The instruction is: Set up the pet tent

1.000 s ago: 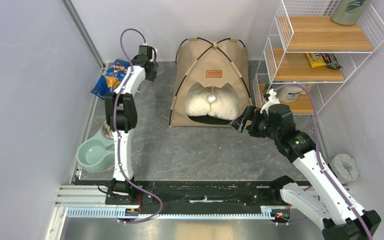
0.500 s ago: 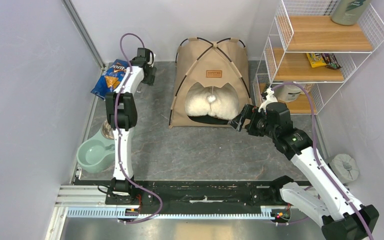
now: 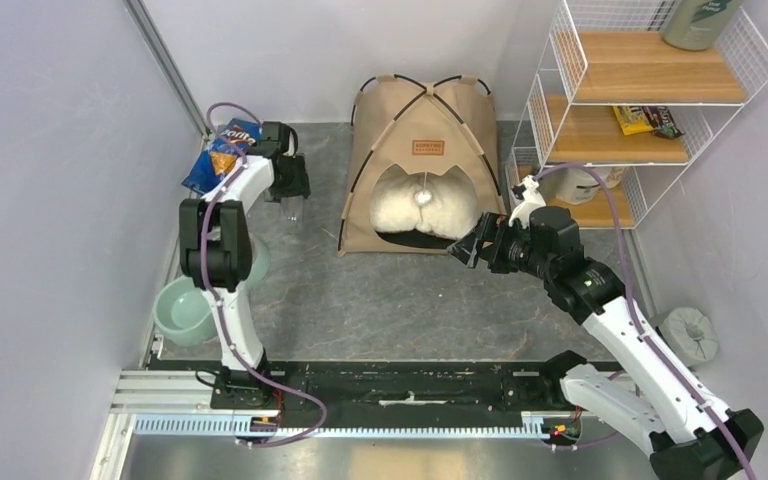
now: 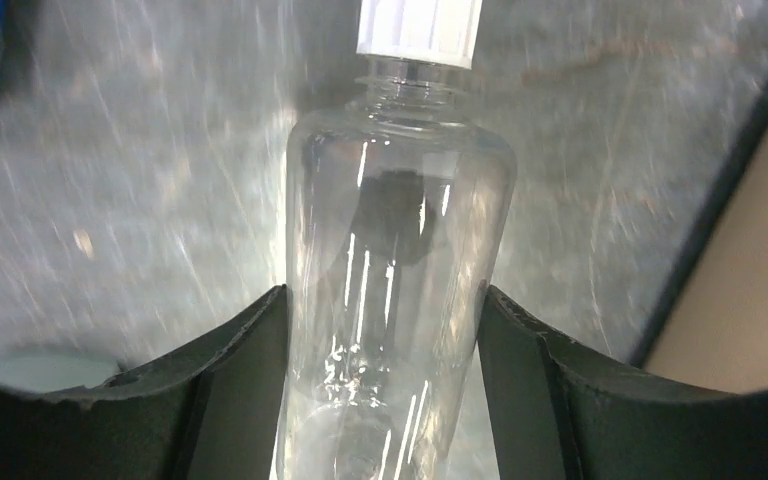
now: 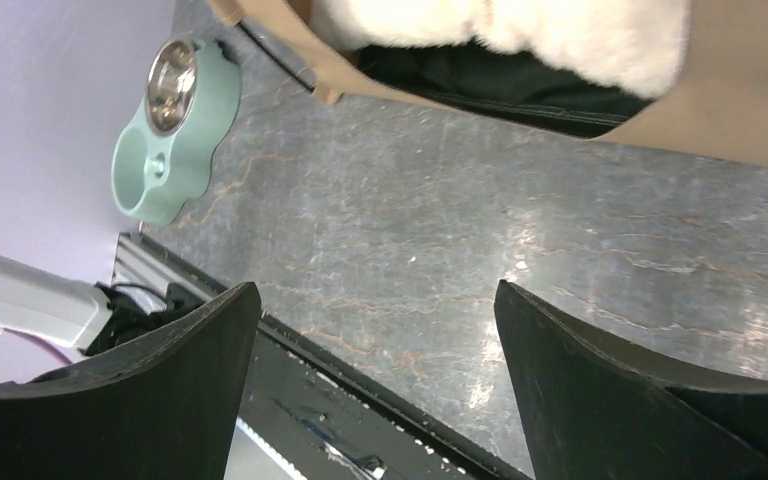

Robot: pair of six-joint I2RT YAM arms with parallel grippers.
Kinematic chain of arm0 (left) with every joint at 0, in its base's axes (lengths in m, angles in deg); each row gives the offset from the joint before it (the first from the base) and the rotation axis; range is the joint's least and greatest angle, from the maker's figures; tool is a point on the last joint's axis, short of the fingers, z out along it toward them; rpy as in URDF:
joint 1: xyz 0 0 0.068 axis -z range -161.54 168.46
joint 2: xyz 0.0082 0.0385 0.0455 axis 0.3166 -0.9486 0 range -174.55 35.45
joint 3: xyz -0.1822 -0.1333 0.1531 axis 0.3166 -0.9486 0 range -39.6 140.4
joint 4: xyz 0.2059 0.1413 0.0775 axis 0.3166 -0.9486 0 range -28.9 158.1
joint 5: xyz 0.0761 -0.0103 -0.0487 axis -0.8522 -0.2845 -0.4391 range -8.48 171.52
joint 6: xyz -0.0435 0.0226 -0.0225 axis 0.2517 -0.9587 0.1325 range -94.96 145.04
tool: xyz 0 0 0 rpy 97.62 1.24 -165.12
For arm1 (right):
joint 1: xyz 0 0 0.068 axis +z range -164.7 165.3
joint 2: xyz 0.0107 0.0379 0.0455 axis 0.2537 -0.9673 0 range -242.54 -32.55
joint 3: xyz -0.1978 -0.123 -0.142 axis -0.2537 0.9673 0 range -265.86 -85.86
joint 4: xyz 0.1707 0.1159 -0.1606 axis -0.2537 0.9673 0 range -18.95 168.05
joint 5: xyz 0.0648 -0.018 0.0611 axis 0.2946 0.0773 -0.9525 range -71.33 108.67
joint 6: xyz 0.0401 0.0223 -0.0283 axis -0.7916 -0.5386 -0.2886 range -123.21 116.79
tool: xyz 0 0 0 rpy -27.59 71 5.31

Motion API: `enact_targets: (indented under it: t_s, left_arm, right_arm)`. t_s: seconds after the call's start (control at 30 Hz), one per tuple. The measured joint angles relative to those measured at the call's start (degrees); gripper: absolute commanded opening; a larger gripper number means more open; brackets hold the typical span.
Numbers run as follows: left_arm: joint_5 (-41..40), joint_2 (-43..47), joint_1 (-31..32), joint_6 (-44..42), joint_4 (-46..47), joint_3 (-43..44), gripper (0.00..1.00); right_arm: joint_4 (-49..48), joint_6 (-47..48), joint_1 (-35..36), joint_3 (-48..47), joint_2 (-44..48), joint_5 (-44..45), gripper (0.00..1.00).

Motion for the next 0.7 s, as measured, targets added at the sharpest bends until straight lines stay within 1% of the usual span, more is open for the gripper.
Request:
enact_targets:
  t_s: [0.1,0.27,0.37,0.47,0.57,0.6,0.7]
  left_arm:
    - [2.40,9.29,-0.02,6.93,3.76,-11.08,0.51]
    - [6.75,23.19,-0.02,15.87,10.12,-23.32,0.51]
    - [9.55,32.35,-0.02,21.42,14.86,-30.91,0.51]
    - [12.35,41.88,-0.02,27.65,19.12,-38.18,0.51]
    - [14.60,52.63,-0.02,34.93,21.92,-44.72,0.51]
    - [15.13,56.19,-0.02,37.24,22.12,-46.16,0.51]
    - [15.82,65.42,-0.02,43.17,21.99,-48.02,0.52]
  right_arm:
    - [-1.07,-0.11,4.09,0.00,-0.02,0.55,0.94]
    - [-2.67,-0.46,14.21,0.00,-0.83,4.90,0.94]
    - [-5.22,-0.74,20.48,0.00,-3.34,8.46,0.97]
    - [-9.62,-0.31,27.56,-0.07,-7.15,14.01,0.97]
    - [-14.80,2.38,36.39,-1.90,-13.49,21.51,0.97]
    - [-16.94,4.17,39.76,-3.37,-16.41,25.11,0.97]
    - [-23.47,8.72,46.16,-6.84,-22.99,32.15,0.97]
